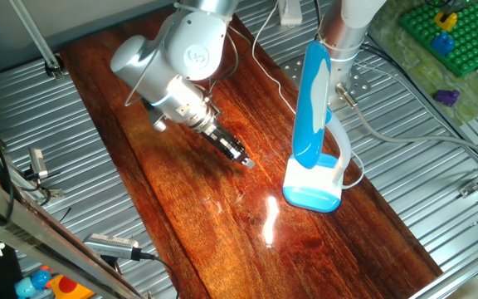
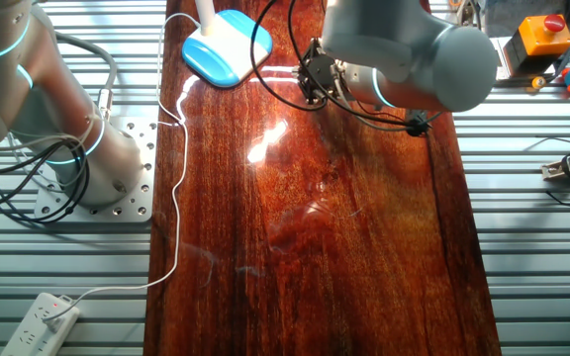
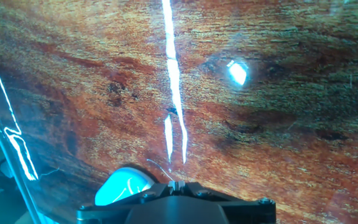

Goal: Turn off the desk lamp by pressing the button

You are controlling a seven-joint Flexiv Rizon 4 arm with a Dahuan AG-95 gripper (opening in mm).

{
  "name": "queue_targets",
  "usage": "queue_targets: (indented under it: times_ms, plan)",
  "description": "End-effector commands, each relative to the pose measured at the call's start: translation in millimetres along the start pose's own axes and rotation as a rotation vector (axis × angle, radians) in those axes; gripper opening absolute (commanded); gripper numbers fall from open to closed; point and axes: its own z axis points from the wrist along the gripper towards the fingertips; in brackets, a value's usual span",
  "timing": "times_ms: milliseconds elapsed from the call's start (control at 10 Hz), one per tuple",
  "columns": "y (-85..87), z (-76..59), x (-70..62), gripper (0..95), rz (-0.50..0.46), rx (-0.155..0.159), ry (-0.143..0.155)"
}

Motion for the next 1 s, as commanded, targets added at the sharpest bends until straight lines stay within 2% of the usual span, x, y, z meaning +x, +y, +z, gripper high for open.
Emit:
queue_targets:
  times_ms: [100, 200, 400, 500, 600, 700, 1000]
  plan:
    - [-0.1, 0.2, -0.6, 0.0, -0.002, -0.006, 0.008]
    - [-0.1, 0.2, -0.6, 0.0, -0.003, -0.009, 0.014]
    - [0.0, 2.3, 0.5, 0.0, -0.016, -0.016, 0.047]
    - [-0.3, 3.5, 1.4, 0.0, -0.023, -0.017, 0.051]
    - [0.4, 7.6, 6.5, 0.0, -0.035, -0.046, 0.063]
    - [3.9, 11.6, 10.5, 0.0, -0.026, -0.06, 0.064]
    - [28.1, 37.3, 31.0, 0.0, 0.016, -0.052, 0.057]
